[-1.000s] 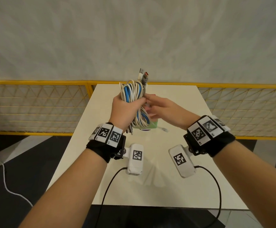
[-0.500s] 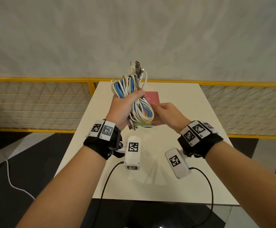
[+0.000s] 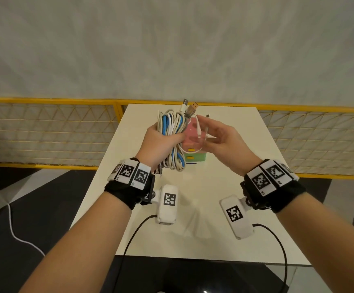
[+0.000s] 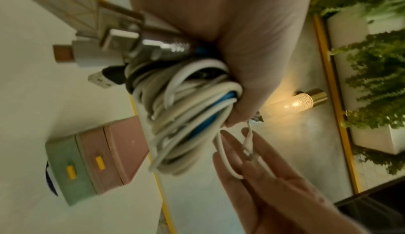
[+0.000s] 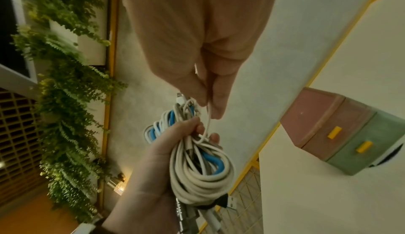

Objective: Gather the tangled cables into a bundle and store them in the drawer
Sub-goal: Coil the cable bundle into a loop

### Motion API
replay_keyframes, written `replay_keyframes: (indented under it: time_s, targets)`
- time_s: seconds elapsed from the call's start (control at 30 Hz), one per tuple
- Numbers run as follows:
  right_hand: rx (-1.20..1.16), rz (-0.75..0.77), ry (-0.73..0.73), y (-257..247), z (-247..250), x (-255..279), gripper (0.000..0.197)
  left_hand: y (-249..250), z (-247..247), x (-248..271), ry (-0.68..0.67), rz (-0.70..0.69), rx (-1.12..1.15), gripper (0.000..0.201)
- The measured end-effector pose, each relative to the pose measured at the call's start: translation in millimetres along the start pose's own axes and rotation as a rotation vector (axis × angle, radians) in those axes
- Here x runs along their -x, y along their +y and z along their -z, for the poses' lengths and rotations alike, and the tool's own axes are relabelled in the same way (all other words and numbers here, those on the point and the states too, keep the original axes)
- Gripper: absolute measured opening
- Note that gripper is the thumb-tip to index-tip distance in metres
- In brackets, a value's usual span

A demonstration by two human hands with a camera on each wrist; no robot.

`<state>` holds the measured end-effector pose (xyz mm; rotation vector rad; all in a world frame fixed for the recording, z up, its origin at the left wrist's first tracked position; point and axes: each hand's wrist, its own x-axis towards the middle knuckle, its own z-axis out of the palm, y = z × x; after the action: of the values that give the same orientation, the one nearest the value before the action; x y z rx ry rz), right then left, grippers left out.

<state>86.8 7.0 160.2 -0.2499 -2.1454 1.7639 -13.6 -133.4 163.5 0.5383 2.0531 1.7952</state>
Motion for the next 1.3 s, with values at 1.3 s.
replay_keyframes:
  time_s: [1.3]
  targets:
    - [0.026, -0.034, 0.196, -5.7, 11.4, 16.9, 0.010, -9.6, -3.9, 12.4, -0.016, 0.024, 0.192, 0.008]
